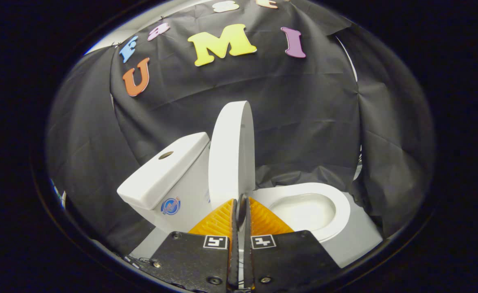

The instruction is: Open the toilet lid.

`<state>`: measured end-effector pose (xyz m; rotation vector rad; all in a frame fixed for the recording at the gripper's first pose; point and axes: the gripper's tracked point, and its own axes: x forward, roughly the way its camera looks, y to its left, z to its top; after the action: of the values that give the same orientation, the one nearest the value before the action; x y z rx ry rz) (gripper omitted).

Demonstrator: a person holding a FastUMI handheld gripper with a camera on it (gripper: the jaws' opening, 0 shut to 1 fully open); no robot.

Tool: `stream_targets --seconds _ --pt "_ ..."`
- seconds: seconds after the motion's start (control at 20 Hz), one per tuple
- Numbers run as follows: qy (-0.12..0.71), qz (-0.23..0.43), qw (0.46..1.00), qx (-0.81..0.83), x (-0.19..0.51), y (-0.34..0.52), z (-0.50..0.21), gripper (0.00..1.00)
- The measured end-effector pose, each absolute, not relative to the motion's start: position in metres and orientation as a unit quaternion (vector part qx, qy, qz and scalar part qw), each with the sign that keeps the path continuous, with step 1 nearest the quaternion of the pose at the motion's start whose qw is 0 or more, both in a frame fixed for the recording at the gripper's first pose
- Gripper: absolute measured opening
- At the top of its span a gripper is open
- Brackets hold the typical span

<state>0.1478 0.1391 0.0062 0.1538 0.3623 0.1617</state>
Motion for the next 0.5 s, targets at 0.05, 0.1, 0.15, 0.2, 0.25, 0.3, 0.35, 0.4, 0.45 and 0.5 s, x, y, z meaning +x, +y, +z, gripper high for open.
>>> stream_targets --seconds 0.05,0.1,0.15,0.2,0.25,0.3,0.35,0.4,0.45,0.5 --pt "0.179 0.080 0.978 0.074 0.147 0.142 0.005 0.08" --pt "0.178 0.079 0.978 0.071 0.147 0.145 0.005 0.08" --pt "0.178 0.079 0.979 0.066 0.146 0.148 0.005 0.08" --pt "0.178 0.079 0.979 0.063 0.146 0.152 0.006 0.08" --pt "0.178 0.080 0.979 0.064 0.147 0.155 0.006 0.08" --pt "0.180 0.083 0.978 0.065 0.147 0.156 0.005 0.08" --pt "0.180 0.084 0.978 0.066 0.147 0.156 0.004 0.08" --pt "0.181 0.085 0.978 0.064 0.147 0.158 0.004 0.08" --pt "0.180 0.086 0.978 0.059 0.148 0.162 0.004 0.08" --pt "0.179 0.087 0.979 0.054 0.148 0.165 0.004 0.08"
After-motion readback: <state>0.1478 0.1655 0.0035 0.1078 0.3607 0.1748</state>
